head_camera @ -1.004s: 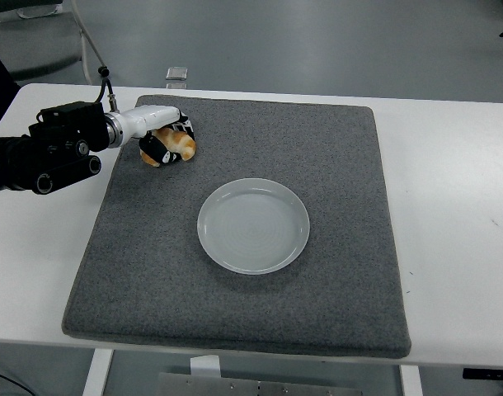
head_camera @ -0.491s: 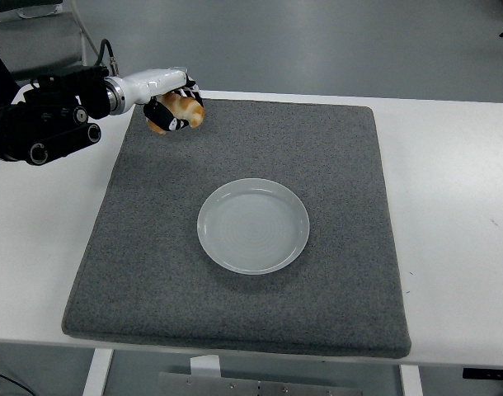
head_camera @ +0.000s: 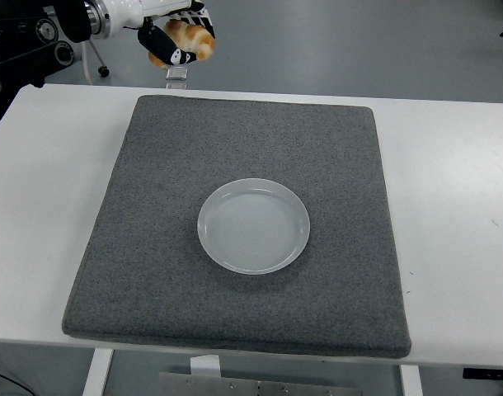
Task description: Place the bread on the plate
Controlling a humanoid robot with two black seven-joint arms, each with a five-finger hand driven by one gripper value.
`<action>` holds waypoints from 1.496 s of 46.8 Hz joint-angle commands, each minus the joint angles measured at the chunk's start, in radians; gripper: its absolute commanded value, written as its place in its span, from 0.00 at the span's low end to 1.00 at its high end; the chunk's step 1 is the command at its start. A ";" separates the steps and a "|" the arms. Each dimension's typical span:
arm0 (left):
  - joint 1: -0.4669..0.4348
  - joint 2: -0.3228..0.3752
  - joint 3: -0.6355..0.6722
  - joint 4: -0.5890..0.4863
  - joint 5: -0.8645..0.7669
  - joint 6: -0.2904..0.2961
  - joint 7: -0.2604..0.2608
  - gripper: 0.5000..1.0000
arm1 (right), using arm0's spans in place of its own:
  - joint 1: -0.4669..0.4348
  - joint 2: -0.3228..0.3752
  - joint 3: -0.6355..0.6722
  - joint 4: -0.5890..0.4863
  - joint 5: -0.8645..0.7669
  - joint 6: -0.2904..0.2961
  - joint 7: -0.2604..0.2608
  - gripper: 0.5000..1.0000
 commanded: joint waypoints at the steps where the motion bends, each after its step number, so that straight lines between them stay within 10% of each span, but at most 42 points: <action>1: -0.034 0.006 -0.001 -0.021 0.001 -0.008 -0.001 0.00 | 0.000 0.000 0.000 0.000 -0.001 0.000 0.000 0.86; 30: -0.075 -0.030 -0.001 -0.284 0.027 -0.030 -0.038 0.00 | 0.000 0.000 0.000 0.000 0.000 0.000 0.000 0.86; 70: 0.136 -0.215 0.012 -0.293 0.297 -0.024 -0.116 0.00 | 0.000 0.000 0.000 0.000 0.000 0.000 0.000 0.86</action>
